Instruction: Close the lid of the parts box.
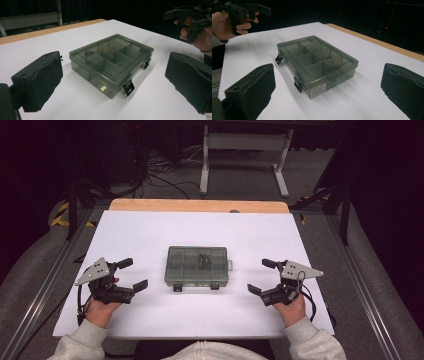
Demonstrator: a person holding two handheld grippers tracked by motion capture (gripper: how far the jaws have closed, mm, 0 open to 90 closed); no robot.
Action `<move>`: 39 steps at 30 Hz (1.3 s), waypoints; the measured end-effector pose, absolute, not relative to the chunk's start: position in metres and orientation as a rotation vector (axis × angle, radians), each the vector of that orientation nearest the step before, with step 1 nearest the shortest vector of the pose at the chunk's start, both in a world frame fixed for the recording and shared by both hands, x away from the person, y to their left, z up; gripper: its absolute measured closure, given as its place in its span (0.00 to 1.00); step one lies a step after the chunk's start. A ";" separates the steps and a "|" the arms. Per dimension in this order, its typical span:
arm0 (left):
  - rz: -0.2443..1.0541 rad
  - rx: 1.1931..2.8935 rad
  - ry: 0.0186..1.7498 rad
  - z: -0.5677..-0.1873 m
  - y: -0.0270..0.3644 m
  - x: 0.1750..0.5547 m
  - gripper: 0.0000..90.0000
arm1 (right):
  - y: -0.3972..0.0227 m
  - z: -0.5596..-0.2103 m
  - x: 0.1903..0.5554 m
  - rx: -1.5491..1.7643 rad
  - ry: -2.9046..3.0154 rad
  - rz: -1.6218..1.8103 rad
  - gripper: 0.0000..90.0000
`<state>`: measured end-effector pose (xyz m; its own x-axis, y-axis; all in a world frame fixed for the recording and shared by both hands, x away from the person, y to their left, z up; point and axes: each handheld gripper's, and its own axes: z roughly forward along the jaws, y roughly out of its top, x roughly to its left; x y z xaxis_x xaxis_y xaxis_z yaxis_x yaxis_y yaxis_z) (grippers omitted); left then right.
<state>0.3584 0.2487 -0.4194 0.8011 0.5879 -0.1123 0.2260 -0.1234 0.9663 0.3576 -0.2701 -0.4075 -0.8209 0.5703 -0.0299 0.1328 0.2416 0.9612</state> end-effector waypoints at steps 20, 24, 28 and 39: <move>0.371 1.702 0.647 -0.442 0.248 0.359 0.02 | -0.275 -0.437 0.358 0.647 2.105 1.634 0.00; 0.358 1.715 0.646 -0.447 0.247 0.359 0.02 | -0.274 -0.438 0.359 0.647 2.102 1.640 0.00; 0.359 1.739 0.656 -0.454 0.244 0.361 0.02 | -0.273 -0.436 0.360 0.638 2.084 1.642 0.00; 0.357 1.719 0.672 -0.456 0.247 0.363 0.02 | -0.273 -0.437 0.361 0.649 2.088 1.648 0.00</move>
<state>0.3629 0.2469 -0.4563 0.7863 0.6073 -0.1138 0.2450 -0.1373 0.9598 0.3606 -0.2729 -0.4373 -0.8116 0.5837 -0.0256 0.1107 0.1967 0.9742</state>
